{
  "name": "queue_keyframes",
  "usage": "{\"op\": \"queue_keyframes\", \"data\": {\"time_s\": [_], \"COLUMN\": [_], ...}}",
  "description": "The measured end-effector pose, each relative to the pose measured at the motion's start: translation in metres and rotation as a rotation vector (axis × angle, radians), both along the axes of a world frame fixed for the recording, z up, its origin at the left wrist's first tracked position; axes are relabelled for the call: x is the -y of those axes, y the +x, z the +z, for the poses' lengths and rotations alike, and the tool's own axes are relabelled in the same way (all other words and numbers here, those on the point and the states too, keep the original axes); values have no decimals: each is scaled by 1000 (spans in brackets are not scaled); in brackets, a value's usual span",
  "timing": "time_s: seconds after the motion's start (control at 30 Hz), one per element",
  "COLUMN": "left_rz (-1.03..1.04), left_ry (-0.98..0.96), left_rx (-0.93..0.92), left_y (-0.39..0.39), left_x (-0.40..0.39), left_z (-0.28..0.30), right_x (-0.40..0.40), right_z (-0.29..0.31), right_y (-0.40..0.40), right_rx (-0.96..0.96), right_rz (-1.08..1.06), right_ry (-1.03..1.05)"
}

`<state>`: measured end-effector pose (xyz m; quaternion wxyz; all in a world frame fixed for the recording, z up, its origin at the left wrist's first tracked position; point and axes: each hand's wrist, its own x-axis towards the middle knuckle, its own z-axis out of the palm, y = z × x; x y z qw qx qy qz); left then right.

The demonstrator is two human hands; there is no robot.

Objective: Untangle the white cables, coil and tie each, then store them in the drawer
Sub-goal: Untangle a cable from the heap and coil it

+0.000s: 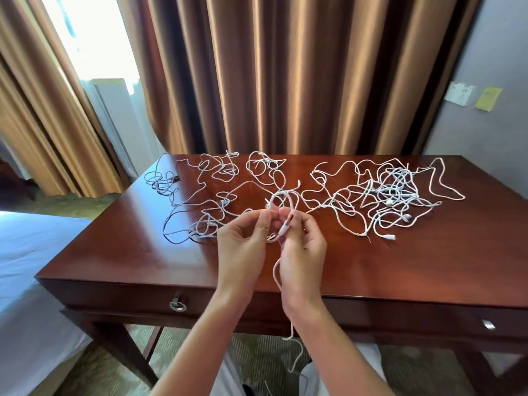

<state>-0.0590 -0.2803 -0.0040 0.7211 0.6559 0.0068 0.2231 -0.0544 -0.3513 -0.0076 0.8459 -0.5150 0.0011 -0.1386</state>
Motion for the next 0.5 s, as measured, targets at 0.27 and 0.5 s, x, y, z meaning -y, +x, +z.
{"op": "queue_keyframes", "data": {"time_s": [0.27, 0.5], "left_rz": [55, -156], "left_ry": [766, 531], "left_rx": [192, 28], "left_y": [-13, -7], "left_x": [-9, -30], "left_z": [3, 27], "right_x": [9, 26], "right_z": [2, 2], "right_y": [16, 19], "right_rx": [27, 207], "right_rz": [-145, 78], "right_ry": [-178, -601]}}
